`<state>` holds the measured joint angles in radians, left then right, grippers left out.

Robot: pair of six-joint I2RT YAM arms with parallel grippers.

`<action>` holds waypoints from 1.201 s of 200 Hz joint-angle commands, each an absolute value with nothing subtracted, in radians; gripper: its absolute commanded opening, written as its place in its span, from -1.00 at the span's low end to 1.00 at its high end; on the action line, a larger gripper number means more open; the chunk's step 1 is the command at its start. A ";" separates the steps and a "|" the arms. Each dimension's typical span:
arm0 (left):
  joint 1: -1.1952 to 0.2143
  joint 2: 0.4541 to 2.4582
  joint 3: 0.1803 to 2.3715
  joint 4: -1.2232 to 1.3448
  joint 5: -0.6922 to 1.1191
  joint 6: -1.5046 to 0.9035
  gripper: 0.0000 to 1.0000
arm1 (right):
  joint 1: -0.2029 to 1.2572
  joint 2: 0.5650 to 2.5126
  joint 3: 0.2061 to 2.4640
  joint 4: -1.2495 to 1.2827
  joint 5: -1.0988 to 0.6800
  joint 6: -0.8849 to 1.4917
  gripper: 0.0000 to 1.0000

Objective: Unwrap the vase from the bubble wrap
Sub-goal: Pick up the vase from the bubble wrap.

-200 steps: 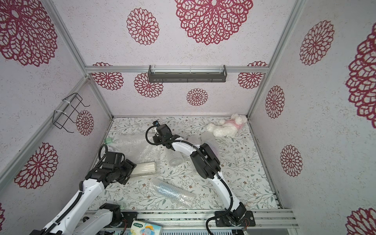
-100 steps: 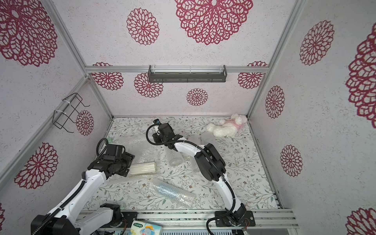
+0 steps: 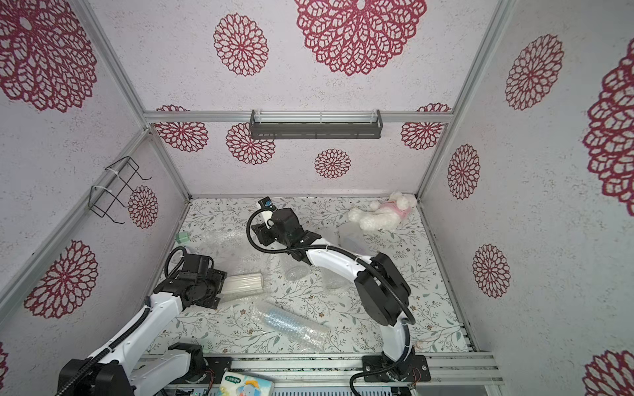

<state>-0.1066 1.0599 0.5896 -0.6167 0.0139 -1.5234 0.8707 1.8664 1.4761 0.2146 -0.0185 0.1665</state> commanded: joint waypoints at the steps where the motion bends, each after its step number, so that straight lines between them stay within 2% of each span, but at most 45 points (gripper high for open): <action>1: -0.092 1.075 0.582 -0.568 0.015 -1.559 0.58 | 0.885 1.758 1.413 0.295 0.013 0.145 0.20; 33: -0.075 1.102 0.572 -0.523 0.046 -1.590 0.59 | 0.894 1.685 1.345 0.289 0.038 0.146 0.20; 78: -0.081 1.177 0.683 -0.678 0.024 -1.627 0.56 | 0.895 1.593 1.255 0.287 0.071 0.167 0.20; 240: -0.211 1.491 0.842 -0.687 0.012 -1.782 0.41 | 0.897 1.337 1.037 0.250 0.184 0.166 0.20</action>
